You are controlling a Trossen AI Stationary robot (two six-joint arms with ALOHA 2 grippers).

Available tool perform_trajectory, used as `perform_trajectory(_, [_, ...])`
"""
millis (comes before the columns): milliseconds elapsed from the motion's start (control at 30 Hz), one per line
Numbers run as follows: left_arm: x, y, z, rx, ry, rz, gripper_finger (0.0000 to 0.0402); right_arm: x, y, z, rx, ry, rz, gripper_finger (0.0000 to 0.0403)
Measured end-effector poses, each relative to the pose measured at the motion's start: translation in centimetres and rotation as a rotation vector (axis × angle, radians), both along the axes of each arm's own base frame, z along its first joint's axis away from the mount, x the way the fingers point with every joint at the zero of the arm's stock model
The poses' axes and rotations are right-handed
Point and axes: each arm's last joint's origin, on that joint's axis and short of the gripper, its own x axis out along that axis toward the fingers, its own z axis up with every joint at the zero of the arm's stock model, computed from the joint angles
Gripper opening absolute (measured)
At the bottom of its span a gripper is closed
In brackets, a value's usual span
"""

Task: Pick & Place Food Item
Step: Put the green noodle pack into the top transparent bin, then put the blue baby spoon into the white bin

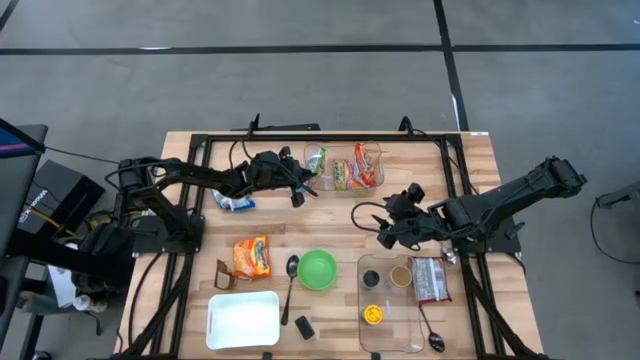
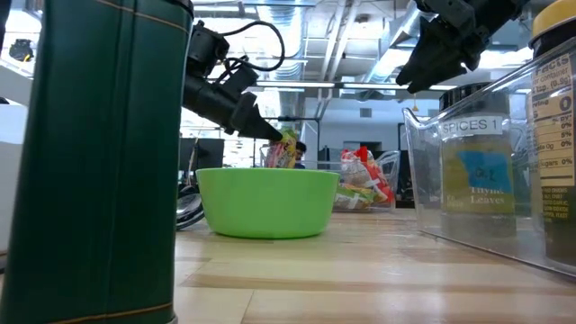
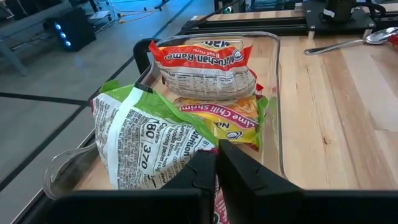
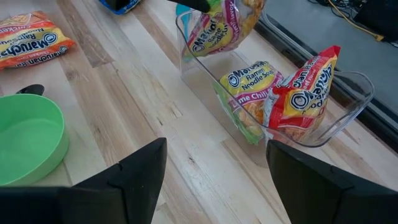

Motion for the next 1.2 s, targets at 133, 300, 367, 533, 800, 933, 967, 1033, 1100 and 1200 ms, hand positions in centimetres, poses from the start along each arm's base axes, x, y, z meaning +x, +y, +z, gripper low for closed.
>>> perform_trajectory(133, [0.0,0.0,0.0,0.0,0.0,0.0,0.0028,0.0,0.0,0.0,0.0,0.0,0.0,0.027])
perform_trajectory(300, [0.0,0.0,0.0,-0.001,-0.001,-0.004,0.0058,0.0,0.0,0.0,0.0,0.0,0.0,0.027])
perform_trajectory(367, [0.0,0.0,0.0,-0.005,-0.003,-0.017,0.0074,0.0,0.0,0.0,0.0,0.0,0.0,0.027])
perform_trajectory(533, [0.0,-0.1,0.0,-0.007,-0.006,-0.024,0.0116,0.0,0.0,0.0,0.0,0.0,0.0,0.027])
perform_trajectory(800, [0.3,-0.1,0.7,-0.047,-0.102,-0.009,0.0154,0.0,0.0,0.0,0.0,0.001,0.0,0.027])
perform_trajectory(933, [0.5,0.0,1.8,-0.078,-0.234,0.005,0.0151,0.0,0.0,0.0,0.0,0.001,0.0,0.027])
perform_trajectory(967, [0.5,0.0,2.1,-0.085,-0.264,0.007,0.0148,0.0,0.0,0.0,0.0,0.001,0.0,0.027])
perform_trajectory(1033, [0.5,0.0,2.4,-0.108,-0.313,0.012,0.0139,0.0,0.0,0.0,0.0,0.001,0.0,0.027])
perform_trajectory(1100, [0.5,0.0,2.7,-0.119,-0.344,0.013,0.0129,0.0,0.0,0.0,0.0,0.001,0.0,0.027])
perform_trajectory(1200, [0.5,0.0,2.7,-0.131,-0.354,0.016,0.0109,0.0,0.0,0.0,0.0,0.001,0.0,0.027])
